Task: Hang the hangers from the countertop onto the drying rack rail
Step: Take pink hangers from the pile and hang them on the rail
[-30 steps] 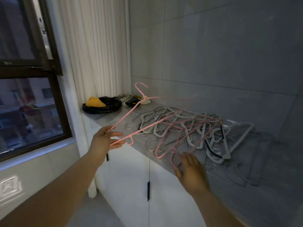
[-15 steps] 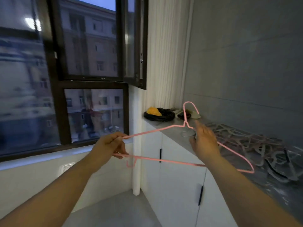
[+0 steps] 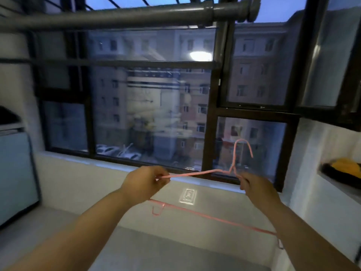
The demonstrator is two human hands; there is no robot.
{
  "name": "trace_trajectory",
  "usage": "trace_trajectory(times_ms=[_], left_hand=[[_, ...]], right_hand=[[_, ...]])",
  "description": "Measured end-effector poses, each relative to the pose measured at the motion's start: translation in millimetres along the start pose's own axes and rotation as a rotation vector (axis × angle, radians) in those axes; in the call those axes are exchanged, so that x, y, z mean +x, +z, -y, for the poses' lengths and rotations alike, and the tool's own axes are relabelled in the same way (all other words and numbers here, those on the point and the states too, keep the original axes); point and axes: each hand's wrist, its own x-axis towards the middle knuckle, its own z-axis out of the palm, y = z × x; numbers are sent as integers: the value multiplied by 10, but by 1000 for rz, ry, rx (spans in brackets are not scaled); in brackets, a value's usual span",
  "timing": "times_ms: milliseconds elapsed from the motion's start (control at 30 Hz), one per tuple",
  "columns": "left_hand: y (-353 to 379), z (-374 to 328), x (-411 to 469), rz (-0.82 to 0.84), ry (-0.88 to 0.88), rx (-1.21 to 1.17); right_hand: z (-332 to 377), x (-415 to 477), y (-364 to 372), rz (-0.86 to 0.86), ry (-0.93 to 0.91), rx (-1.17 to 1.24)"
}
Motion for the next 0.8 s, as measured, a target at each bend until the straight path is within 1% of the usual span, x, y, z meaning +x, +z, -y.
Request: trace_trajectory(times_ms=[33, 100, 200, 300, 367, 500, 600, 800], left_hand=[[-67, 97, 26, -34, -25, 86], [-201, 287, 84, -73, -80, 145], [-446, 607, 174, -137, -163, 114], [-746, 1013, 195, -252, -278, 32], [-965, 1271, 129, -327, -371, 38], [-1381, 1712, -190, -456, -533, 113], [-1674, 2074, -455, -523, -641, 135], [-2291, 2915, -948, -683, -793, 161]], right_hand=[[177, 155, 119, 38, -43, 13], [581, 473, 344, 94, -153, 58], [1262, 864, 622, 130, -329, 126], [1951, 1107, 860, 158, -480, 217], [2369, 1221, 1013, 179, -571, 272], [3137, 1300, 1311, 231, -754, 279], [3724, 1261, 1551, 261, -834, 347], [5034, 1130, 1946, 281, -1013, 365]])
